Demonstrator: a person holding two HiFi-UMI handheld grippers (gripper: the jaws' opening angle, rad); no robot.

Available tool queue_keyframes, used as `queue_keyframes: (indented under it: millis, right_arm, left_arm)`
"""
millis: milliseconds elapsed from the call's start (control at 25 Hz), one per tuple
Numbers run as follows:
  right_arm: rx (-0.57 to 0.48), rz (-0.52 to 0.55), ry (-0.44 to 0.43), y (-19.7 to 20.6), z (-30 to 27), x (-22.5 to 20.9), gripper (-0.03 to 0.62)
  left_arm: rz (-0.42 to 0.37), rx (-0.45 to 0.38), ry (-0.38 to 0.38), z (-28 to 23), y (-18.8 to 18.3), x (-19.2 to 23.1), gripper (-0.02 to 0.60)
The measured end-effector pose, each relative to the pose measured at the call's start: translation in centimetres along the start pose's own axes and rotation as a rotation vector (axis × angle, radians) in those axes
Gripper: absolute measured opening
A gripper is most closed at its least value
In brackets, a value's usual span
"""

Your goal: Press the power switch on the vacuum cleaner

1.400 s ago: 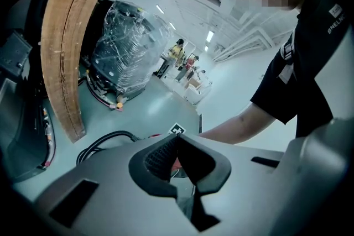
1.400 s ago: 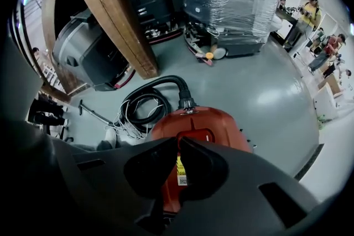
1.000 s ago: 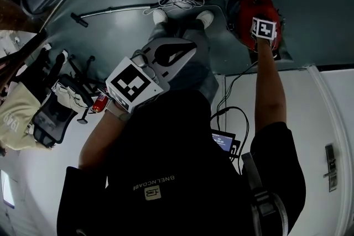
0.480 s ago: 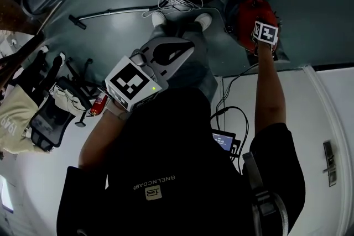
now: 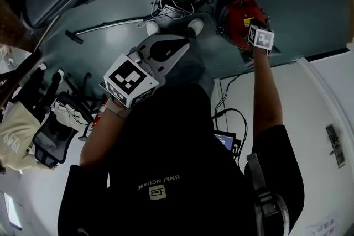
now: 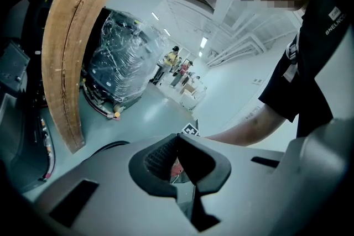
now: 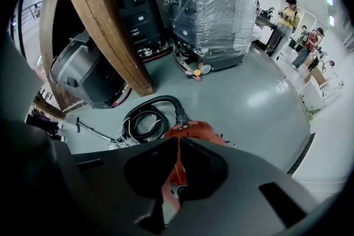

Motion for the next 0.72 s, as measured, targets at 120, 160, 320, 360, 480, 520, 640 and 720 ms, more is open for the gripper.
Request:
queue_keyframes:
  millis: [120,160,320,360,480,520,640,720]
  right_arm:
    - [-0.042,0.008,-0.004,-1.3,3.2,1.7,0.034]
    - [-0.057,0.016,-0.006,-1.5,4.3,2.2,0.034]
    - [-0.138,0.036,-0.018,-2.1,8.2,3.8,0.034]
    - [-0.161,0.035,-0.019,-2.5,9.6,4.5,0.034]
    - [-0.238,0.029,-0.024,-3.9,14.1,6.9,0.034]
    - [-0.265,0.029,-0.026,-4.2,15.6,7.7,0.034]
    - [-0.345,0.030,-0.032,-5.2,20.3,10.5,0.034]
    - [-0.400,0.028,-0.034,-5.9,23.3,12.8,0.034]
  left_arm:
    - [-0.015,-0.016,0.017,0.9,-1.0,-0.2,0.015]
    - [-0.020,-0.021,0.023,1.2,-1.4,-0.2,0.015]
    - [-0.042,-0.047,0.056,2.3,-2.6,-1.1,0.015]
    - [-0.049,-0.051,0.065,2.7,-2.8,-1.3,0.015]
    - [-0.064,-0.067,0.090,3.7,-3.5,-1.9,0.015]
    - [-0.068,-0.072,0.099,4.0,-3.7,-2.2,0.015]
    - [-0.090,-0.083,0.124,5.2,-4.4,-3.1,0.015]
    - [-0.110,-0.090,0.143,6.3,-5.0,-3.3,0.015]
Point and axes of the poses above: the fingertips, and each gripper's own axes: z backward along the fingers, x to its left, y out of its underside, the point moved 2 cm from there along z, backward along the fingers, and after that the axes turned 11 degrees about -y, right-handed, at the moved point
